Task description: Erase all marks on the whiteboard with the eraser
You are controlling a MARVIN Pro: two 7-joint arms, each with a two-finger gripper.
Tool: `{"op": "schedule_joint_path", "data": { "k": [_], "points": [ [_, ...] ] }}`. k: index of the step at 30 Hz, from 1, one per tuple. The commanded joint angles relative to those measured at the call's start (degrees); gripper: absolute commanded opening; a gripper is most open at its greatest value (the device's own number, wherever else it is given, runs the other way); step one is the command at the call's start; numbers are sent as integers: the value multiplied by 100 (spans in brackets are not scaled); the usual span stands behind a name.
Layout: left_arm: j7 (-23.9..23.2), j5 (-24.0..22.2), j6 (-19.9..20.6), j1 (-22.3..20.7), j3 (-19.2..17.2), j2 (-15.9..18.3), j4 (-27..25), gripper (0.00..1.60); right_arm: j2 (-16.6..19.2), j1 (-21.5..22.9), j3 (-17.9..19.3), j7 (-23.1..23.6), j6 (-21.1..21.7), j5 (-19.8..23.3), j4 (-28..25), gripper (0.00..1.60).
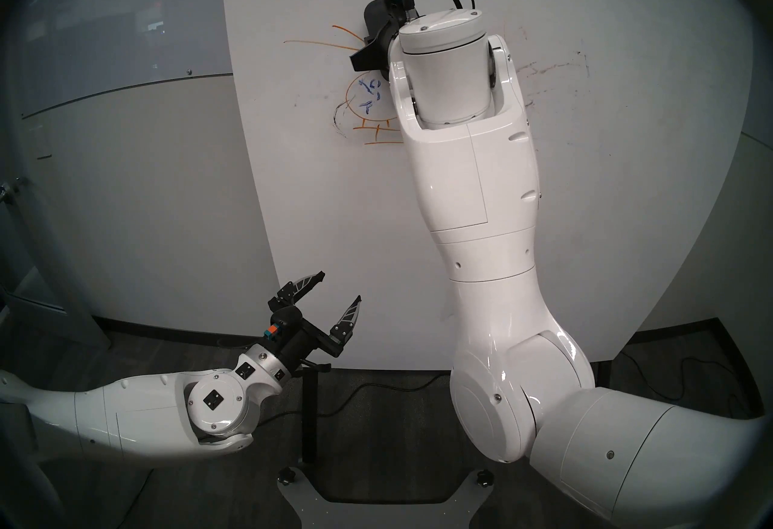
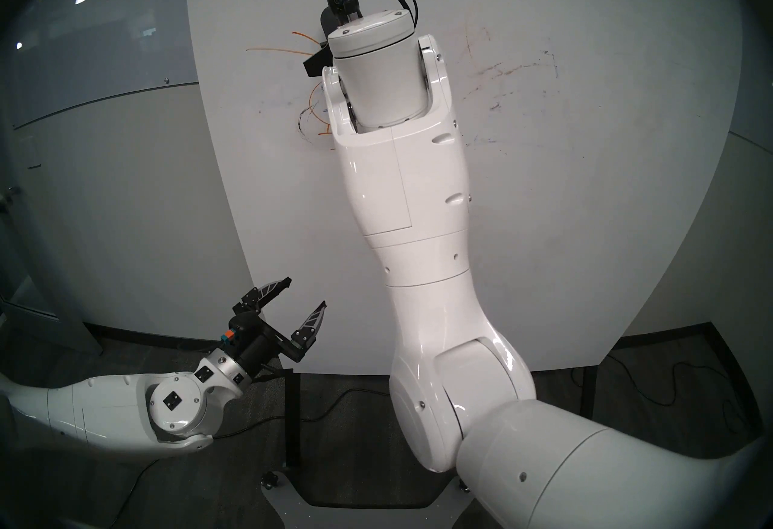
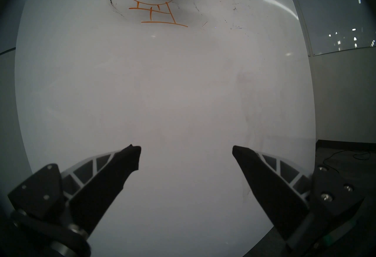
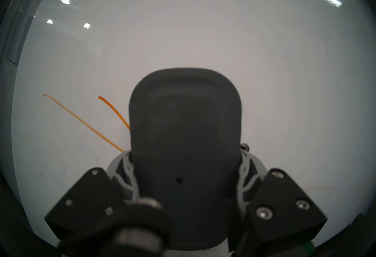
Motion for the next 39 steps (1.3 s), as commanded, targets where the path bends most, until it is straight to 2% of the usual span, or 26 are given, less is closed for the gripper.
{"op": "schedule_joint_path", "data": {
  "k": [1,13,39],
  "points": [
    [11,-7,-41,-45,-51,7,-54,160,125,-457,156,-34,189,-10,470,0],
    [11,-8,-42,-45,-52,9,-55,160,54,-382,158,-56,73,-42,584,0],
    [11,-8,-40,-46,-51,7,-54,160,-402,-489,-227,-343,-156,-19,749,0]
  ]
}}
